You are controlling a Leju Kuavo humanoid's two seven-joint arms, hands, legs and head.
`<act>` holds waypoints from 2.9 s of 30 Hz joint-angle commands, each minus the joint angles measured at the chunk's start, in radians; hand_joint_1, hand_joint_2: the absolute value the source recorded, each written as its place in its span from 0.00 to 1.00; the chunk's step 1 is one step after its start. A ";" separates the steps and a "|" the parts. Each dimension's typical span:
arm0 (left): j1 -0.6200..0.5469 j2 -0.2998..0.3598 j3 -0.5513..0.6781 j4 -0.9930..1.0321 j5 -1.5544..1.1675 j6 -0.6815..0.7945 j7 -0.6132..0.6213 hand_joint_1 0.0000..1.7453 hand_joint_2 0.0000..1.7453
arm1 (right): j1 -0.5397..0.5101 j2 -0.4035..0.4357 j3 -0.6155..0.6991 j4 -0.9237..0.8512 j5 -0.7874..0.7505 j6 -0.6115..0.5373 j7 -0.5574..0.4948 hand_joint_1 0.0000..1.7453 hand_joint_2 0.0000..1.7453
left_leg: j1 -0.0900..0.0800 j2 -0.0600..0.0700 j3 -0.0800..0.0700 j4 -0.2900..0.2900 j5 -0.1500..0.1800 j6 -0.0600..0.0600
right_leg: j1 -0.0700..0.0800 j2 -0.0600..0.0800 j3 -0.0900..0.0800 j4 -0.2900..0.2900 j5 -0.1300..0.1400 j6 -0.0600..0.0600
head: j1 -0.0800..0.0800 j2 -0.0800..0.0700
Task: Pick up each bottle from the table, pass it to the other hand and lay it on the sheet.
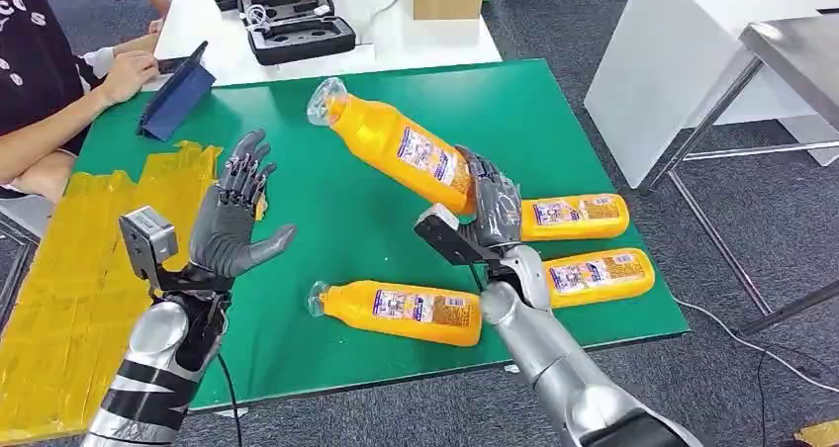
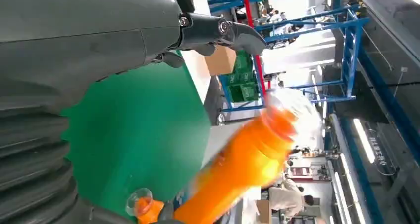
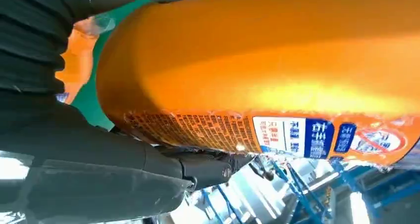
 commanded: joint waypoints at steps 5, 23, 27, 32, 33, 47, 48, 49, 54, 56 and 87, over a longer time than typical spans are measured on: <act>-0.053 0.002 -0.016 0.022 0.021 0.000 0.002 0.00 1.00 | 0.033 0.012 -0.034 -0.139 -0.213 0.130 -0.050 1.00 1.00 | 0.001 -0.002 0.006 0.002 -0.004 -0.001 | 0.001 0.000 0.006 0.002 -0.004 -0.002 | 0.000 0.000; -0.104 0.031 -0.099 -0.009 0.155 -0.109 -0.005 0.00 1.00 | 0.024 0.015 0.210 -0.125 -0.316 0.405 -0.186 1.00 1.00 | 0.001 -0.001 0.004 0.000 -0.002 -0.001 | 0.000 0.000 0.004 0.001 -0.002 -0.001 | 0.000 0.000; -0.099 0.039 -0.104 -0.016 0.185 -0.132 0.002 0.00 1.00 | 0.012 0.029 0.243 -0.102 -0.280 0.382 -0.183 1.00 1.00 | 0.001 0.000 0.007 0.001 -0.004 -0.001 | 0.000 0.002 0.006 0.001 -0.003 -0.002 | 0.000 0.000; -0.099 0.040 -0.105 -0.013 0.191 -0.137 0.002 0.00 1.00 | 0.005 0.042 0.255 -0.084 -0.281 0.383 -0.175 1.00 1.00 | 0.001 0.000 0.005 0.000 -0.003 -0.001 | 0.000 0.002 0.005 0.001 -0.002 -0.002 | 0.000 0.000; -0.099 0.040 -0.105 -0.013 0.191 -0.137 0.002 0.00 1.00 | 0.005 0.042 0.255 -0.084 -0.281 0.383 -0.175 1.00 1.00 | 0.001 -0.001 0.003 0.000 -0.001 -0.001 | 0.000 0.001 0.003 0.000 -0.001 -0.001 | 0.000 0.000; -0.055 0.041 -0.126 -0.055 0.128 -0.106 -0.023 0.19 1.00 | 0.008 0.052 0.289 -0.087 -0.295 0.397 -0.164 1.00 1.00 | 0.001 -0.001 0.005 0.000 -0.002 -0.001 | 0.000 0.001 0.005 0.000 -0.002 -0.002 | 0.000 0.000; -0.045 0.040 -0.124 -0.065 0.124 -0.103 -0.023 0.36 1.00 | 0.016 0.049 0.294 -0.098 -0.294 0.393 -0.161 1.00 1.00 | 0.001 -0.001 0.005 0.000 -0.002 -0.001 | 0.000 0.001 0.005 0.000 -0.002 -0.002 | 0.000 0.000; -0.042 0.039 -0.125 -0.068 0.123 -0.102 -0.023 0.36 1.00 | 0.018 0.048 0.295 -0.101 -0.294 0.392 -0.160 1.00 1.00 | 0.001 -0.001 0.007 0.000 -0.004 -0.001 | 0.001 0.001 0.007 0.000 -0.003 -0.002 | 0.000 0.000; -0.001 0.026 -0.105 -0.110 0.110 -0.073 -0.015 1.00 1.00 | 0.057 0.029 0.302 -0.156 -0.290 0.386 -0.145 1.00 1.00 | 0.001 -0.001 0.005 0.000 -0.003 -0.001 | 0.000 0.000 0.005 0.000 -0.003 -0.002 | 0.000 0.000; 0.011 0.020 -0.097 -0.125 0.106 -0.056 -0.009 1.00 1.00 | 0.074 0.017 0.302 -0.188 -0.286 0.382 -0.136 1.00 1.00 | 0.001 -0.001 0.007 0.000 -0.004 -0.001 | 0.000 0.001 0.007 0.000 -0.004 -0.002 | 0.000 0.000; -0.276 0.098 0.148 0.556 -1.501 0.738 0.250 1.00 1.00 | 0.284 -0.094 0.186 -0.747 -0.341 0.317 -0.092 0.00 1.00 | 0.001 -0.002 0.007 0.000 -0.003 -0.002 | 0.001 0.000 0.006 0.000 -0.003 -0.003 | 0.000 0.000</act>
